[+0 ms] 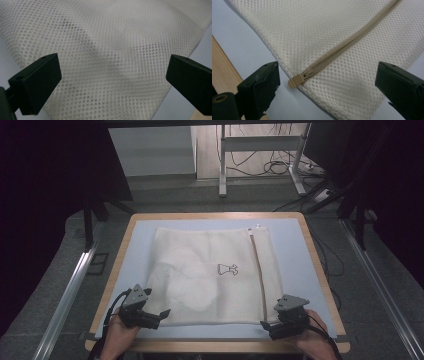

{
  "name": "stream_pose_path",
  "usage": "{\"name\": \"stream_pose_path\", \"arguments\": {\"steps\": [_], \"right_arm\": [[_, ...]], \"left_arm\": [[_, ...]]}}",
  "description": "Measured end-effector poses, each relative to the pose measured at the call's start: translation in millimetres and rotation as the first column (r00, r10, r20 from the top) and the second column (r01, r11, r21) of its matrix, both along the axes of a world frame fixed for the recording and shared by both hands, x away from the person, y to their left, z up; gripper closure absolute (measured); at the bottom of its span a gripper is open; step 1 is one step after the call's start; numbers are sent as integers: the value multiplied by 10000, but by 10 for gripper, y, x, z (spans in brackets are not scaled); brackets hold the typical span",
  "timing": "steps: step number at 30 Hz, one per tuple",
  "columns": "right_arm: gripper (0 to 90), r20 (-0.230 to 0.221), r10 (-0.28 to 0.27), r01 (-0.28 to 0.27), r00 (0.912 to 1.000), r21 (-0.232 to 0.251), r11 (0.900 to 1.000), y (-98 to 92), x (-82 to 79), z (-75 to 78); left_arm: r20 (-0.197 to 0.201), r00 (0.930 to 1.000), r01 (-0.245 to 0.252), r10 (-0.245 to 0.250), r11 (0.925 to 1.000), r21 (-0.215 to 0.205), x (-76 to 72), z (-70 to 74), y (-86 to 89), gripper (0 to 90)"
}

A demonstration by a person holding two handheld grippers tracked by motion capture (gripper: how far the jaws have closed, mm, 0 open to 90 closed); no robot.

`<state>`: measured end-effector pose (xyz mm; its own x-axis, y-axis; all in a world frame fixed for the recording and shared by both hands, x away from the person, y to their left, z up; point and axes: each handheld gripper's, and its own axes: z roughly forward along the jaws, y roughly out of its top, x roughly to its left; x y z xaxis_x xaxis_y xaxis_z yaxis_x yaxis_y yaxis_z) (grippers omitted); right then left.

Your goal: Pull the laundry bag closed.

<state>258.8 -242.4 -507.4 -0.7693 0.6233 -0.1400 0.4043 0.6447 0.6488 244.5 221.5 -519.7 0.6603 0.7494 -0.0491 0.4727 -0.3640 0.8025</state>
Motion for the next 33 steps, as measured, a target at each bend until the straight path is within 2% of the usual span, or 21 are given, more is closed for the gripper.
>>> {"name": "stream_pose_path", "arguments": {"steps": [3, 7, 12, 18, 23, 27, 33], "right_arm": [[100, 135, 92, -89, 9999, -202, 9998, 30, -17, -3], [144, 320, 502, -484, 9982, -538, 9974, 75, -39, -19], [192, 237, 799, -775, 9965, -892, 9930, 96, -44, -50], [299, 294, 823, -782, 9962, -1196, 9897, 90, -48, -48], [365, 356, 1053, -1005, 9938, -1168, 9881, 70, -60, -9], [442, 129, 1157, -1140, 9932, -918, 9892, 39, -55, 22], [502, 19, 1209, -1205, 9927, -639, 9907, 14, -52, 52]], "left_arm": [[-4, 10000, 20, -20, 10000, 19, 0, -1, -4, 0], [-53, 10000, 54, -53, 10000, 79, 3, -10, -18, 0], [-56, 10000, 50, -50, 9999, 93, 4, -12, -18, 0], [-76, 10000, 56, -54, 9998, 175, 6, -14, -22, 0], [-80, 10000, 34, -33, 9998, 192, 6, -16, -22, 0], [-73, 10000, 15, -14, 9998, 186, 7, -17, -19, 0], [-86, 10000, 37, -35, 9998, 204, 7, -17, -21, 0]]}}
